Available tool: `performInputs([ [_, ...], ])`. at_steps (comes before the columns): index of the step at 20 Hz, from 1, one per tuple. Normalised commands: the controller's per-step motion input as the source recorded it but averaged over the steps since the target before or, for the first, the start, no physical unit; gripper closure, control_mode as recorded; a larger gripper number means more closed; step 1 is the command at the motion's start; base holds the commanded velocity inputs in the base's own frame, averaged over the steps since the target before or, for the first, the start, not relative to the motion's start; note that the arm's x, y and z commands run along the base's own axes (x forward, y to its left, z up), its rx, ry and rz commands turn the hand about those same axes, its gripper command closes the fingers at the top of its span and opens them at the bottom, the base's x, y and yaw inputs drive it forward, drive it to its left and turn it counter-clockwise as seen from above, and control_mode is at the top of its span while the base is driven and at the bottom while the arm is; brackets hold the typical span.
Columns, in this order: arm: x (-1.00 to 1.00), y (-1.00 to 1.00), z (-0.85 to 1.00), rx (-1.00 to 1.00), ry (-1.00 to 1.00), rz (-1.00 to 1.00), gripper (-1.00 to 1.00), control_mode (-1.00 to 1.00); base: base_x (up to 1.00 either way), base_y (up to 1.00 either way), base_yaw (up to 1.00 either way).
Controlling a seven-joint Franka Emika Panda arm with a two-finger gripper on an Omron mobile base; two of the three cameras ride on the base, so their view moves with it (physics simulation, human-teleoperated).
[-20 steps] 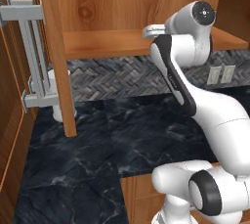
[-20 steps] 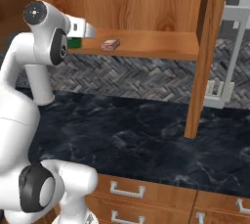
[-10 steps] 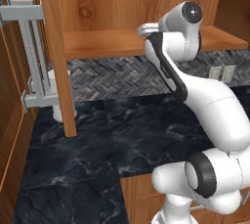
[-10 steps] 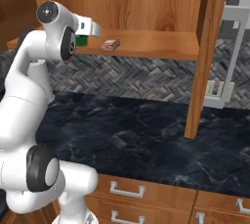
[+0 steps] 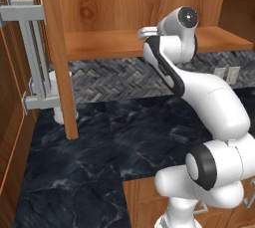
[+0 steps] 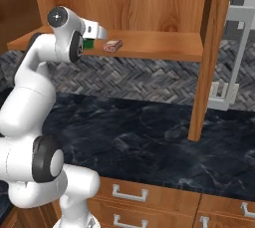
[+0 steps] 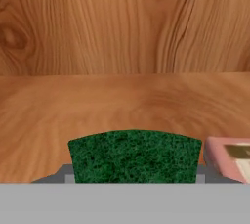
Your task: Pick up the bar soap and sponge from the sink, and place them back in the cabinet, and close the cabinet doors.
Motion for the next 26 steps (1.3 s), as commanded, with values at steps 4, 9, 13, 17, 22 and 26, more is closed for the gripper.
performInputs([
  [4,0.29,0.0,-0.08,0.0,0.0,0.0,1.0,-1.0,0.0,0.0,0.0],
  [9,0.23,0.0,-0.06,0.0,0.02,0.0,1.0,-1.0,0.0,0.0,0.0],
  [13,0.24,0.0,-0.06,0.0,0.02,0.0,1.0,-1.0,0.0,0.0,0.0],
  [17,0.31,0.0,-0.07,0.0,0.0,0.0,1.0,-1.0,0.0,0.0,0.0],
  [22,0.29,0.0,-0.13,0.0,0.0,0.0,1.0,-1.0,0.0,0.0,0.0],
  [26,0.27,0.0,-0.18,0.0,0.0,0.0,1.0,-1.0,0.0,0.0,0.0],
])
